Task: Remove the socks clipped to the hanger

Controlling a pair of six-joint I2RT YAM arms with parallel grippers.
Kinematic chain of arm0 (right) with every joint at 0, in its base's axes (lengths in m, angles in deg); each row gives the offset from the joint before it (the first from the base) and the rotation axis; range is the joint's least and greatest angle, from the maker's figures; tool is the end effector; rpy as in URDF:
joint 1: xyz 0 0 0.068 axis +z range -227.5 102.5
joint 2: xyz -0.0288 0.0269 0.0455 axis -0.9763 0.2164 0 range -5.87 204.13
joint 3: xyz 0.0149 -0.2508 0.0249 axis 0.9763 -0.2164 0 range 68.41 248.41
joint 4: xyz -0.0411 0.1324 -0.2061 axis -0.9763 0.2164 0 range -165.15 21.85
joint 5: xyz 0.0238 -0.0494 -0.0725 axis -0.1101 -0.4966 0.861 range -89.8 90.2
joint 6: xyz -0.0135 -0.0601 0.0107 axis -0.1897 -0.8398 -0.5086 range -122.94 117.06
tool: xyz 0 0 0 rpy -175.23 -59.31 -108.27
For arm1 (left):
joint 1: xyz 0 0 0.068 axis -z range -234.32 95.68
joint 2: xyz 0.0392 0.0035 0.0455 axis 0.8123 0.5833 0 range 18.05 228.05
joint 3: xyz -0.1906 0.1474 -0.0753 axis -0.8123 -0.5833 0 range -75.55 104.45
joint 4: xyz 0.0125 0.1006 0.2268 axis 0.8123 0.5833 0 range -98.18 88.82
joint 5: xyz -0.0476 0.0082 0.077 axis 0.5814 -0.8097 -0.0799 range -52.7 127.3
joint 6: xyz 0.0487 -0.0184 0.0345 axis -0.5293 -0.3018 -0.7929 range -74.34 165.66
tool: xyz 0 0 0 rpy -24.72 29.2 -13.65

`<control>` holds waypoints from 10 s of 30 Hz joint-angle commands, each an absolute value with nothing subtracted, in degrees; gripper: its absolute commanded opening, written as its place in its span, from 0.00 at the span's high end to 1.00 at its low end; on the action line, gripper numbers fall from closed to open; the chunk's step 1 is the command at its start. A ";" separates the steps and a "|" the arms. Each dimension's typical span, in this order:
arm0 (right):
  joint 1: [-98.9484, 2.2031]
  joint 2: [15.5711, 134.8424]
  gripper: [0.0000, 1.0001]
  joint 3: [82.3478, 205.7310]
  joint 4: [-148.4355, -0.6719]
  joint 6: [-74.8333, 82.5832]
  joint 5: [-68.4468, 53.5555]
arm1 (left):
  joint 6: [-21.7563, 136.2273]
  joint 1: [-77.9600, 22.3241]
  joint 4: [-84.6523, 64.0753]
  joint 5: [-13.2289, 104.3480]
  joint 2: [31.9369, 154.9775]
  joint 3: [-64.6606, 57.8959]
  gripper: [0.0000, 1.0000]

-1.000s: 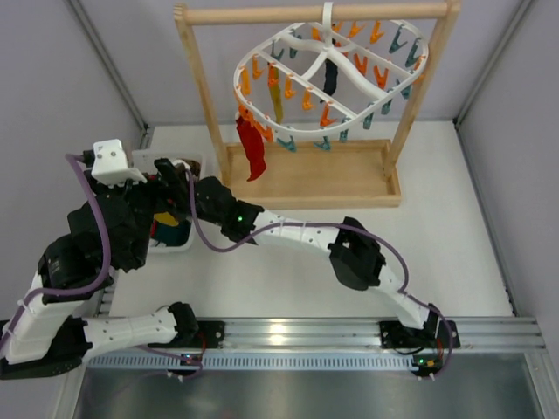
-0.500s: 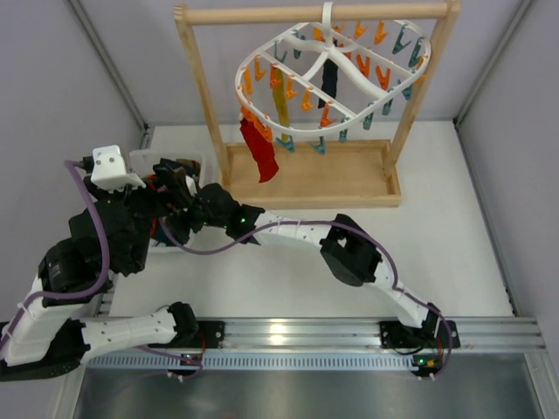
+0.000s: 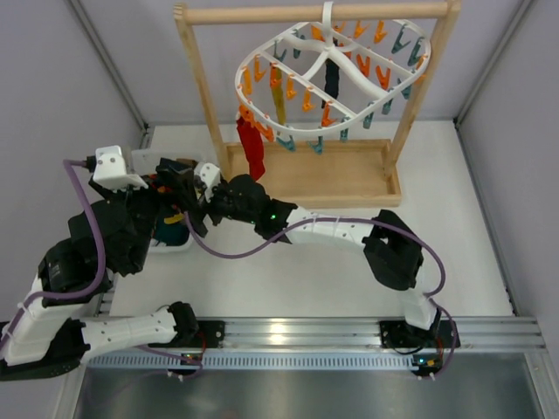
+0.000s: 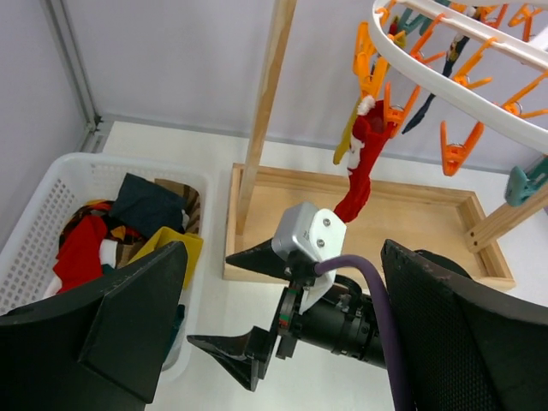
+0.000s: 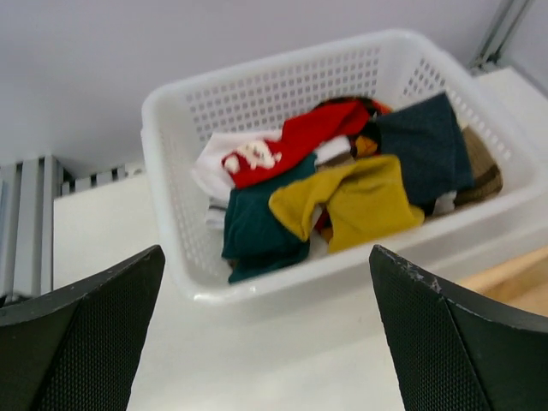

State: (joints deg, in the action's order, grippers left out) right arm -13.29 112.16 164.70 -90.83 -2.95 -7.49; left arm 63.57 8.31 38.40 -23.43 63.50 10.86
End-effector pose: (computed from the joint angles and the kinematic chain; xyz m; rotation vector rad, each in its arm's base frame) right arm 0.2081 0.4453 0.2853 -1.0281 1.4377 0.9438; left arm 0.0743 -0.0533 0.4738 -0.1587 1.6146 -0.1990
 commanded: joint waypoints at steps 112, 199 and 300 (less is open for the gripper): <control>-12.11 85.35 0.39 182.40 -42.10 -2.41 43.18 | 24.03 23.99 -40.53 -43.83 112.45 -8.93 1.00; -16.41 61.19 0.96 150.50 -62.93 -5.05 45.90 | 55.21 8.37 -1.60 -40.43 85.64 -18.40 1.00; -18.79 29.63 0.05 131.07 -52.12 -4.15 -2.88 | 57.52 -39.29 -52.66 72.02 124.56 -2.27 0.02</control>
